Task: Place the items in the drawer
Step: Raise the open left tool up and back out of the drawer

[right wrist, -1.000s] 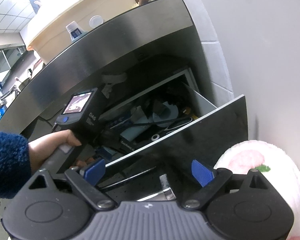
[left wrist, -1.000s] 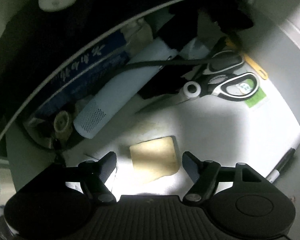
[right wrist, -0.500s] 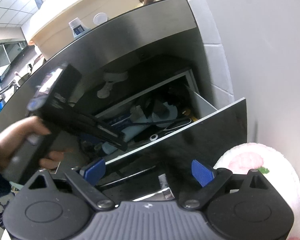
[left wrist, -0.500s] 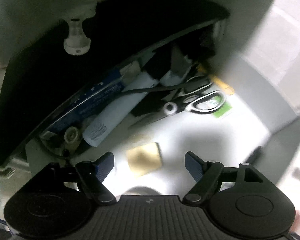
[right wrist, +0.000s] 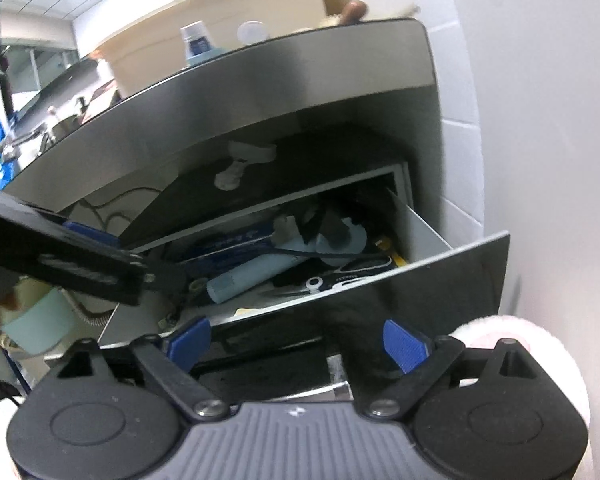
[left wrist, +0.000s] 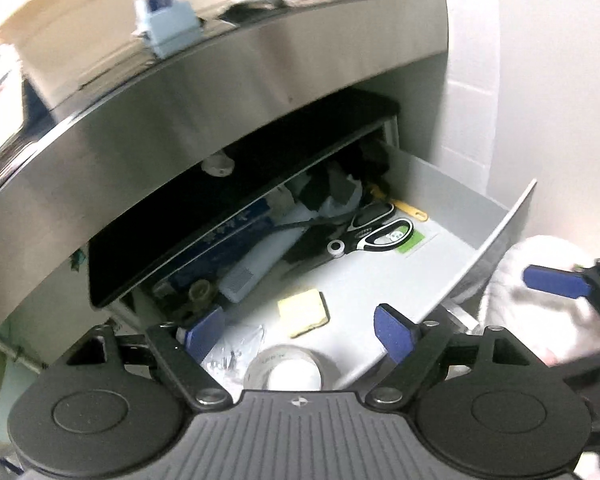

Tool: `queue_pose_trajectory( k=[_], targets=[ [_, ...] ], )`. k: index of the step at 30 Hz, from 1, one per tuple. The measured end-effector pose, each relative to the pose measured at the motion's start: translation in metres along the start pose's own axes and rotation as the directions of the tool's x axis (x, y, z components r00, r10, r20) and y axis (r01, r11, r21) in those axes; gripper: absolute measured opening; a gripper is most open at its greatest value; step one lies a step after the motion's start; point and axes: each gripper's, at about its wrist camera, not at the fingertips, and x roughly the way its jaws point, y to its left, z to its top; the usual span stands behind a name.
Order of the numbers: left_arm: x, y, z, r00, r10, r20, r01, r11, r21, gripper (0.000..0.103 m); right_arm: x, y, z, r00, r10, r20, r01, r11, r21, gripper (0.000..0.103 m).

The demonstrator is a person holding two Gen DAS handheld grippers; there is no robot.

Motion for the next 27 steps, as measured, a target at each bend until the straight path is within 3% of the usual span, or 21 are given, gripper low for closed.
queue_pose_trajectory(
  k=[6,12,19,24,27],
  targets=[
    [-0.046,0.012,-0.026,0.998,0.020,0.058,-0.015,0.995,-0.100,0.085,-0.002,0.016,-0.002,1.000,-0.013,0.014,0.014,0.995,-0.102,0.094],
    [-0.081,0.031,-0.052,0.992,0.034,0.123,0.001,0.961,-0.275,0.089,0.003,0.032,-0.004,1.000,-0.027,-0.013,0.024,0.982,-0.185,0.093],
    [-0.099,0.032,-0.078,0.982,0.120,0.144,-0.061,0.931,-0.360,0.090,0.008,0.041,-0.007,0.999,-0.032,-0.032,0.023,0.970,-0.243,0.093],
    [-0.102,0.030,-0.097,0.977,0.166,0.133,-0.091,0.892,-0.442,0.095,0.008,0.049,-0.011,0.999,-0.017,-0.039,0.005,0.956,-0.292,0.093],
    [-0.106,0.027,-0.102,0.971,0.196,0.138,-0.116,0.887,-0.448,0.095,0.010,0.054,-0.012,0.999,-0.020,-0.047,0.004,0.948,-0.318,0.093]
  ],
)
